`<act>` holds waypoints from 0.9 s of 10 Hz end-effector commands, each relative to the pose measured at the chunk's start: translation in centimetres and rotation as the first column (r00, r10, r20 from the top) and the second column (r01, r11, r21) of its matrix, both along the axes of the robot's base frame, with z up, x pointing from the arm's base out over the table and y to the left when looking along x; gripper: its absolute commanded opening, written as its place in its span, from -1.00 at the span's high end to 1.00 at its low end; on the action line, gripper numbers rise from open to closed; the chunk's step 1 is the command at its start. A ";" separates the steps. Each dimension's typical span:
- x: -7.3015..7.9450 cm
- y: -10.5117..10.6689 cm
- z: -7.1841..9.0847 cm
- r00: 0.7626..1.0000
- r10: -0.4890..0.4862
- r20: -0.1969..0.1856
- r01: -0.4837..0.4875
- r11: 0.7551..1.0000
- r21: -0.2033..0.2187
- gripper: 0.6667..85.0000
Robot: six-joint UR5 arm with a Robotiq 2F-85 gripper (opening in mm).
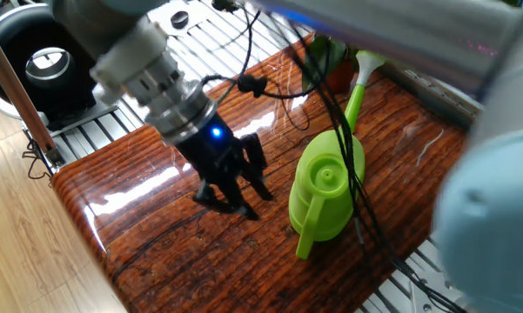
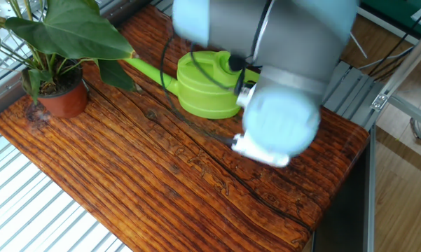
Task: Water the plant
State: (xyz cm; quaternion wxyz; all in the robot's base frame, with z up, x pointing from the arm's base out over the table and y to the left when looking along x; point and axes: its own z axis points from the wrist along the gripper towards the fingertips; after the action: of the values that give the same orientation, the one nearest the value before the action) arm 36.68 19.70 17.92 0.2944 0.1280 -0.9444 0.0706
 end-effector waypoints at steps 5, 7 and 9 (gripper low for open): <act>9.0 -4.7 5.5 0.820 -0.083 0.566 0.033 0.995 0.097 0.98; 11.0 -6.5 6.0 0.774 -0.063 0.630 0.012 0.996 0.086 0.98; 11.3 -6.2 6.3 0.740 -0.127 0.661 0.077 0.992 0.104 0.98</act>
State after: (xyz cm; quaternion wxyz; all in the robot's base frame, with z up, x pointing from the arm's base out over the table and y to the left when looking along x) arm 46.64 14.15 23.15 -0.0176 0.0785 -0.9944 0.0684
